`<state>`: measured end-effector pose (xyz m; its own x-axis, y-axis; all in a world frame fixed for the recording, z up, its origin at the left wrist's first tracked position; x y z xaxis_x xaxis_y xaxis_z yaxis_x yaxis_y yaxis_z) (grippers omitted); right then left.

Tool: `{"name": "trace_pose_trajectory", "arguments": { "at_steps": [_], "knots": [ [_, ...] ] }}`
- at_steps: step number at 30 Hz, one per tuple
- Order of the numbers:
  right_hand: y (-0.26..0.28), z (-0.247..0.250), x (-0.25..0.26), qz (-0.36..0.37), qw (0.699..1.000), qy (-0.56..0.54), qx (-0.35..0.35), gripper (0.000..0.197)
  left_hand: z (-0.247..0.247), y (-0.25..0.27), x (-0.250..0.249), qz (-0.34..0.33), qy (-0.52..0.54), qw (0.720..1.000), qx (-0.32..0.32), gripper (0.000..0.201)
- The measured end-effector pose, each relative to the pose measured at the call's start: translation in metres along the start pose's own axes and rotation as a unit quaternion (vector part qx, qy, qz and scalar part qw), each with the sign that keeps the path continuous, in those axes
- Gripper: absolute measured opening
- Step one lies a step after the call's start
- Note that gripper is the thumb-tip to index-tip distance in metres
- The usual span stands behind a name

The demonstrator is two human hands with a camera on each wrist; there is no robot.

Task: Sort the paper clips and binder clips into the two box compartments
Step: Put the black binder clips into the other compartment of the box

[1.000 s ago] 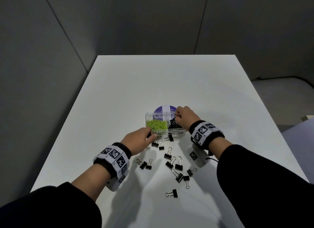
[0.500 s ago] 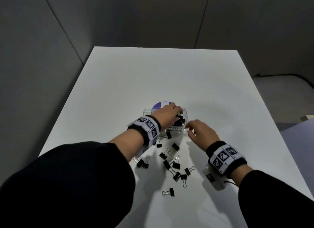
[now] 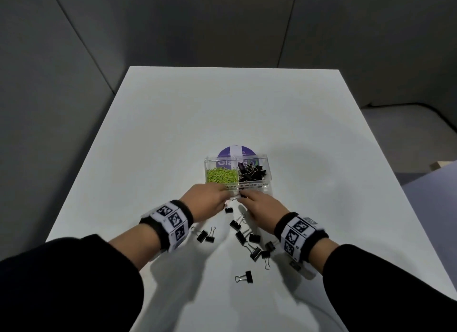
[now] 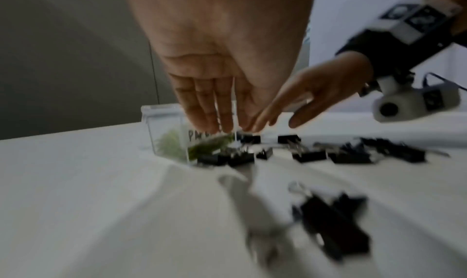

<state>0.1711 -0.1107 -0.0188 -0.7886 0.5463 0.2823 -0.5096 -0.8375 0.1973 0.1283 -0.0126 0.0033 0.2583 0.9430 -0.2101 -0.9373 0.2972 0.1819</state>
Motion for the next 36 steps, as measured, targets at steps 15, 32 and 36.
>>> {"name": "trace_pose_trajectory", "arguments": {
  "at_steps": [15, 32, 36],
  "knots": [
    [0.021, -0.032, -0.012, -0.049, 0.995, 0.083, 0.013, 0.046, -0.057, 0.028, -0.013, 0.022, -0.020, 1.000, -0.001, 0.042],
    [0.082, -0.041, -0.021, -0.175, 0.967, -0.002, 0.183, 0.122, -0.070, 0.074, -0.015, 0.195, 0.194, 0.961, 0.027, 0.092],
    [0.062, -0.042, -0.020, -0.188, 0.964, -0.032, 0.188, 0.124, -0.070, 0.058, -0.016, 0.201, 0.238, 0.950, 0.021, 0.099]
  ]
}}
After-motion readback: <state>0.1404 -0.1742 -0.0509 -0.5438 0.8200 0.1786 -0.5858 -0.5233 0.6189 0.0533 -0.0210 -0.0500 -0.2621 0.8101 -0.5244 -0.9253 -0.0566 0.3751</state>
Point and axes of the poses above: each hand's wrist, its own y-axis away from the middle knuckle, its own z-axis out of the back of the hand, x = y × z, the point moved 7 cm from there along -y, towards the middle knuckle, and after that the axes turned 11 degrees about -z, right-handed, at the moved point
